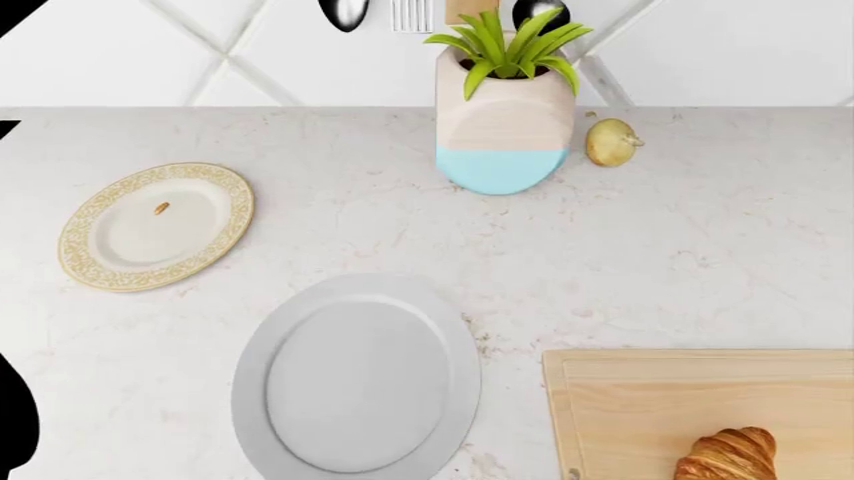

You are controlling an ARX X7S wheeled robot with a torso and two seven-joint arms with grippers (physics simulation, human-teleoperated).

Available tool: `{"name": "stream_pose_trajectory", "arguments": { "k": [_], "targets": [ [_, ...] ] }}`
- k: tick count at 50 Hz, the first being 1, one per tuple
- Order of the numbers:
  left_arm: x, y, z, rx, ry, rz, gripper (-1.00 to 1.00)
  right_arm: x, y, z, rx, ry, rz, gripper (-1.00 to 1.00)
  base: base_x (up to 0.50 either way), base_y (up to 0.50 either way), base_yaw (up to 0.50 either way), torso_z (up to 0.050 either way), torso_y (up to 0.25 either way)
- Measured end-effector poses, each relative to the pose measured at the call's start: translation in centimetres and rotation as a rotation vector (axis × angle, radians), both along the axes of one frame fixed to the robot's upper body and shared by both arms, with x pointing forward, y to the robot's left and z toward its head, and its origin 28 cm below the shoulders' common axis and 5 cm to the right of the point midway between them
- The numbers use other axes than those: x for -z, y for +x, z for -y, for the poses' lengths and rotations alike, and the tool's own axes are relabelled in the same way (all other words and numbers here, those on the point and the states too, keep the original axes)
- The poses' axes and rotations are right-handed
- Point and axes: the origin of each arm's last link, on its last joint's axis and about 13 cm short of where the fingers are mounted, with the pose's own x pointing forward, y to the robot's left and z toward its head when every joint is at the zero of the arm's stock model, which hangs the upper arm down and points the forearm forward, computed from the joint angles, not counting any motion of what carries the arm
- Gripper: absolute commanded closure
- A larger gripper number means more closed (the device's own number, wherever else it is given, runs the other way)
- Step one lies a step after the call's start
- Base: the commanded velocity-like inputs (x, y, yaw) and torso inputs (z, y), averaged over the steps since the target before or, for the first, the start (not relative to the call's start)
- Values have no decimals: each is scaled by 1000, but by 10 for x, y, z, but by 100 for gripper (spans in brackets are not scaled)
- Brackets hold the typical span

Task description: From the different types of pastries on the counter, select a croissant and place it on the cutting board. Then retrieve a jar of jam from the cabinet and place it alongside the croissant on the cutting board.

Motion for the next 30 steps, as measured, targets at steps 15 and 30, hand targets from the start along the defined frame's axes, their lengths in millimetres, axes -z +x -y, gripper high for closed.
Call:
{"name": "stream_pose_trajectory", "arguments": {
  "k": [15,30],
  "targets": [
    [-1,-2,0,0,1,-1,-100,0,0,0,-1,1,0,100,1,0,1,0,-5],
    [-1,-1,1,-1,-1,-2,-100,-1,-1,0,-4,2,10,100,-92,0,0,0,-4]
  ]
}}
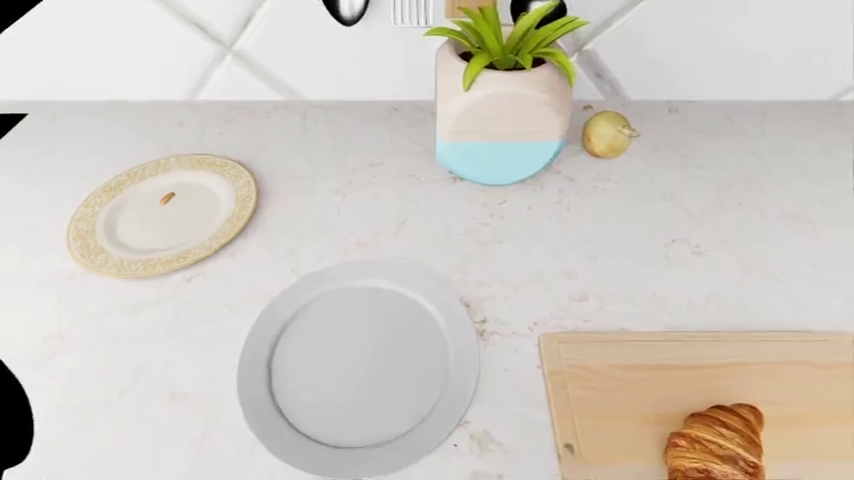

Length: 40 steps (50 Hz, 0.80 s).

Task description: From the different types of pastries on the counter, select a croissant and place it on the cutting board. Then retrieve a jar of jam from the cabinet and place it alongside the croissant on the cutting board.

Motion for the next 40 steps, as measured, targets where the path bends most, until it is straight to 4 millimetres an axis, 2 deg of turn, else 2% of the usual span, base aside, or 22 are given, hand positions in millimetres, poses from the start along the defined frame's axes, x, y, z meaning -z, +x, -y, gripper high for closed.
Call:
{"name": "stream_pose_trajectory", "arguments": {
  "k": [40],
  "targets": [
    [1,-4,-5,-4,-7,9,-100,3,3,0,2,2,-30,100,-92,0,0,0,0]
  ]
}}
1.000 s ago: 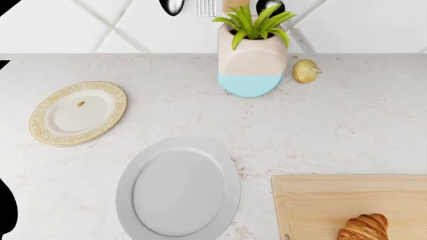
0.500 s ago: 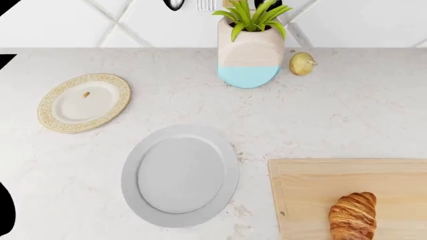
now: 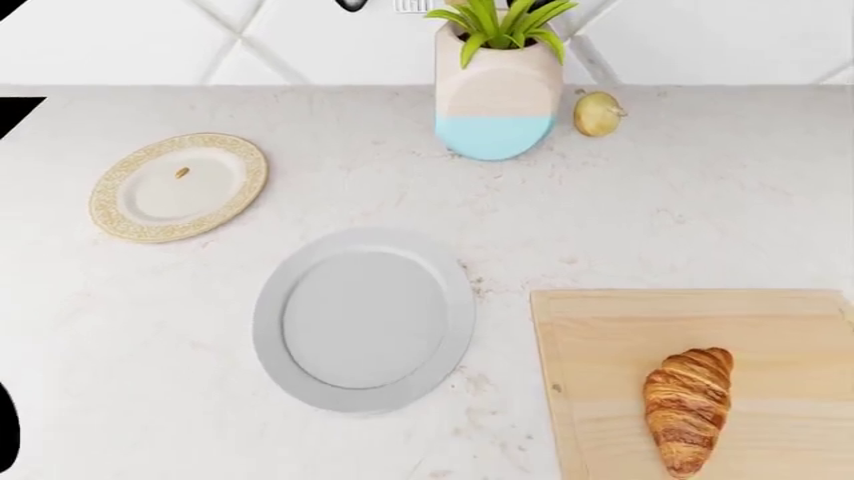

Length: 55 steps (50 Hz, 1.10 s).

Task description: From the different types of pastries on the counter, select a croissant and place it on the cutting board. Then retrieve a jar of jam from the cabinet and place it alongside the croissant on the cutting board.

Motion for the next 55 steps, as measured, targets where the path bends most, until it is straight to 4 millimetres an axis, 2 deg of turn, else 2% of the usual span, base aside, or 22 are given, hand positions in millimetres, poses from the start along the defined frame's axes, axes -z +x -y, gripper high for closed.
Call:
{"name": "stream_pose_trajectory", "arguments": {
  "k": [16,41,49,55],
  "targets": [
    [3,1,-2,-3,0,-3,-100,4,4,-1,-10,1,-30,100,0,0,0,0,156],
    [3,2,-1,-1,-1,0,-100,4,4,-1,-12,1,-33,100,-421,0,0,0,0],
    [4,3,-2,-1,-4,0,-100,3,4,-1,-11,1,-30,100,0,0,0,0,0],
    [5,2,-2,-1,-5,-3,-100,1,17,13,-73,55,63,100,0,0,0,0,0]
  ]
}}
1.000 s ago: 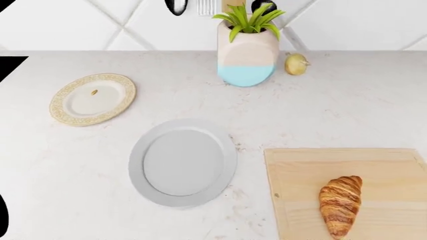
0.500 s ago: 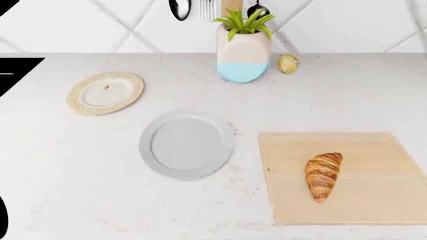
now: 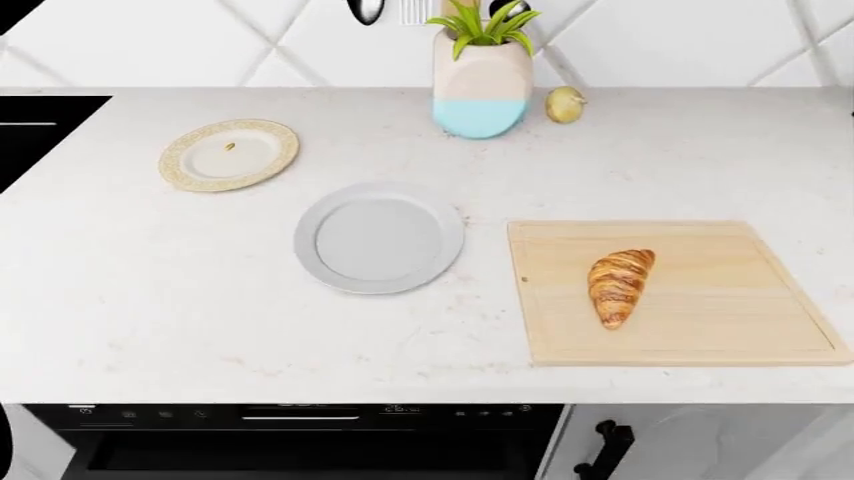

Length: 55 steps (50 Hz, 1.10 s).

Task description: From the different types of pastries on the counter, select a croissant and place it on the cutting board. Then retrieve a jar of jam from the cabinet and place it alongside the croissant on the cutting board.

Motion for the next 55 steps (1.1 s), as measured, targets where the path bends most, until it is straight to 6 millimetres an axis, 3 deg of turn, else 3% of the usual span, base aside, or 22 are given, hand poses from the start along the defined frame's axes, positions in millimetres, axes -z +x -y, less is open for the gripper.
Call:
{"name": "stream_pose_trajectory", "arguments": {
  "k": [13,26,45,55],
  "targets": [
    [2,0,1,3,-6,-7,-100,-6,-6,26,-72,-67,107,100,0,0,0,0,0],
    [3,1,4,11,-10,-7,-100,0,-32,52,-81,-226,23,100,0,0,0,0,0],
    [9,5,4,17,-23,-19,-100,65,-57,86,-66,-312,-205,100,0,0,0,0,0],
    [14,8,3,18,-31,-29,-100,109,-50,100,-79,-245,-298,100,0,0,0,0,0]
  ]
}}
